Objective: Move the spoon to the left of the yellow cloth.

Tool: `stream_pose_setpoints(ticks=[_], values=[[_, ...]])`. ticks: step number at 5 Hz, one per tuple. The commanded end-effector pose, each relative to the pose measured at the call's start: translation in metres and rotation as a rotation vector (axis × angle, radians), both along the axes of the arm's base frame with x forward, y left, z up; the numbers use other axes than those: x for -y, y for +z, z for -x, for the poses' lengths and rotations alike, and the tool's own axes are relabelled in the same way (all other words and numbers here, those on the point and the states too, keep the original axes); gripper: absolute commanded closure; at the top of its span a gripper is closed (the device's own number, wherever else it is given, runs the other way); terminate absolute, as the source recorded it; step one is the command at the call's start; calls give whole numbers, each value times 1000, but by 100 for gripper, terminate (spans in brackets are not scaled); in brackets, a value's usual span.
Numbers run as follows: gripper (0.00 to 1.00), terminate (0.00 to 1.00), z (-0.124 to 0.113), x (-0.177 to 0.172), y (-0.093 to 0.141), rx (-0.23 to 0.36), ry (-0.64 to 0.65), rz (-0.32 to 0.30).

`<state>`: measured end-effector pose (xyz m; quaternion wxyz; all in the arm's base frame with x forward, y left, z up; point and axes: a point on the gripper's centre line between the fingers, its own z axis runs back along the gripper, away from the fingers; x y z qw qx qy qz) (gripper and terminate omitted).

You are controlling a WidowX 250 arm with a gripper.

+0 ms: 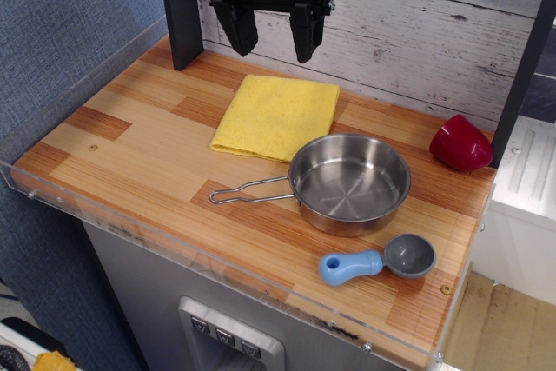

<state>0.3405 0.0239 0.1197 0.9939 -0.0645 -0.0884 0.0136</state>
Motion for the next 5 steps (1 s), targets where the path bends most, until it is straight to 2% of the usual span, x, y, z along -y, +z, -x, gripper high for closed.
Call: stream_pose_setpoints(ticks=[1, 2, 3, 4, 5], values=[[0, 0, 0, 0, 0, 0, 0, 0], [0, 0, 9, 1, 6, 21, -1, -3], [0, 0, 14, -7, 1, 10, -3, -22], [0, 0, 21, 16, -3, 9, -163, -55], [0, 0, 34, 39, -9, 7, -283, -56]])
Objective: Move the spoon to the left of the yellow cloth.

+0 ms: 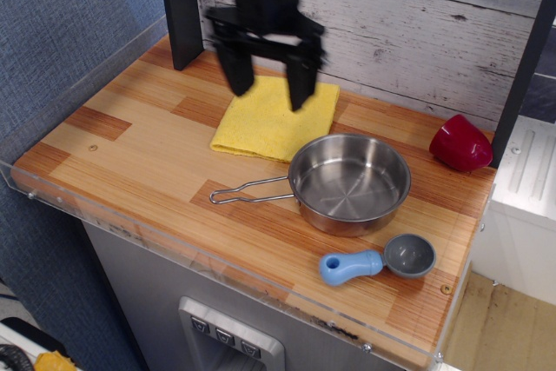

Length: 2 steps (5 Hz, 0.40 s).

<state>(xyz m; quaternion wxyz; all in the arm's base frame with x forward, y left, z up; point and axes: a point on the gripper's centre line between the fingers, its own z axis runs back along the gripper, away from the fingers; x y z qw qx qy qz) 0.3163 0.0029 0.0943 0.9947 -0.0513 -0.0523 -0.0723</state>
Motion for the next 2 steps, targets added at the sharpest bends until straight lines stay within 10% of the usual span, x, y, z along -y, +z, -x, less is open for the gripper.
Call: stream_pose_setpoints(ticks=[1, 2], values=[[0, 0, 22, 29, 8, 56, -158, 0], [0, 0, 36, 38, -1, 47, -191, -7]])
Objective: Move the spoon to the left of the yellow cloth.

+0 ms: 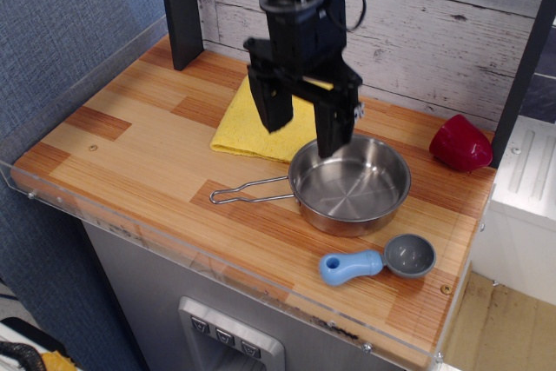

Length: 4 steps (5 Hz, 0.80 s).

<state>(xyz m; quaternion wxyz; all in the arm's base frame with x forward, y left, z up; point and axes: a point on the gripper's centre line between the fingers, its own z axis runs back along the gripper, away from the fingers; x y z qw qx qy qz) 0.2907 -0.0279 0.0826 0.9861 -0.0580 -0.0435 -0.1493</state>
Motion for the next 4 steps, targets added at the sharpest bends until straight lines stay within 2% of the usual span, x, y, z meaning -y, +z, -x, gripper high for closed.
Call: stream_pose_setpoints(ticks=[1, 3, 4], values=[[0, 0, 28, 20, 0, 52, -69, -5], [0, 0, 53, 49, -18, 47, -170, -6], [0, 0, 56, 55, -30, 50, -199, 8]])
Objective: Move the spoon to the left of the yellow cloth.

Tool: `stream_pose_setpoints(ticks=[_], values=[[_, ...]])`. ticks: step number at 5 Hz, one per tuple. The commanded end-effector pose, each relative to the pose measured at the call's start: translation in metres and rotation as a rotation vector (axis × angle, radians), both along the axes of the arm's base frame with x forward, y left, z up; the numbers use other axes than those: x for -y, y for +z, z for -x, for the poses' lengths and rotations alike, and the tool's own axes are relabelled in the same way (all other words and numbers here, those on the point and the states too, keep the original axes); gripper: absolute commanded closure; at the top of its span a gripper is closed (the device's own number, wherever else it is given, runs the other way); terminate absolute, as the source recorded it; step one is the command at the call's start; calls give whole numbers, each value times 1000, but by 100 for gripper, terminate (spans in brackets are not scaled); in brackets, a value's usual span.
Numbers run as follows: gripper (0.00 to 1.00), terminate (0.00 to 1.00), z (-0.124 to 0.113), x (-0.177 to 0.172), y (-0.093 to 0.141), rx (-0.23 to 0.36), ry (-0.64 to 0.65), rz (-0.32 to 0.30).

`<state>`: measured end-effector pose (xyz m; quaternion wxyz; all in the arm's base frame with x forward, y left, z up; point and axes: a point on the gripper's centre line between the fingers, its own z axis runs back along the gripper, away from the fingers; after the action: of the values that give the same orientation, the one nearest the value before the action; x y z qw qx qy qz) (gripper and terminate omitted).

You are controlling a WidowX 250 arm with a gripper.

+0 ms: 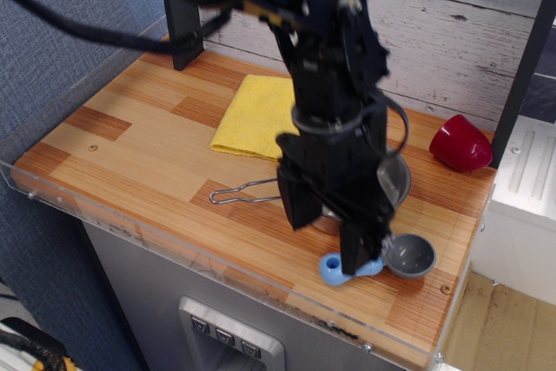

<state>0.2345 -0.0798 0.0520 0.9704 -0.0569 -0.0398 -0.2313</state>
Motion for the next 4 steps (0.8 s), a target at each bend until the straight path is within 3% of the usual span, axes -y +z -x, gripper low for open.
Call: stream_pose_setpoints(ticks=[1, 4], values=[[0, 0, -3, 1, -6, 48, -34, 25], [0, 0, -30, 4, -38, -8, -29, 13]])
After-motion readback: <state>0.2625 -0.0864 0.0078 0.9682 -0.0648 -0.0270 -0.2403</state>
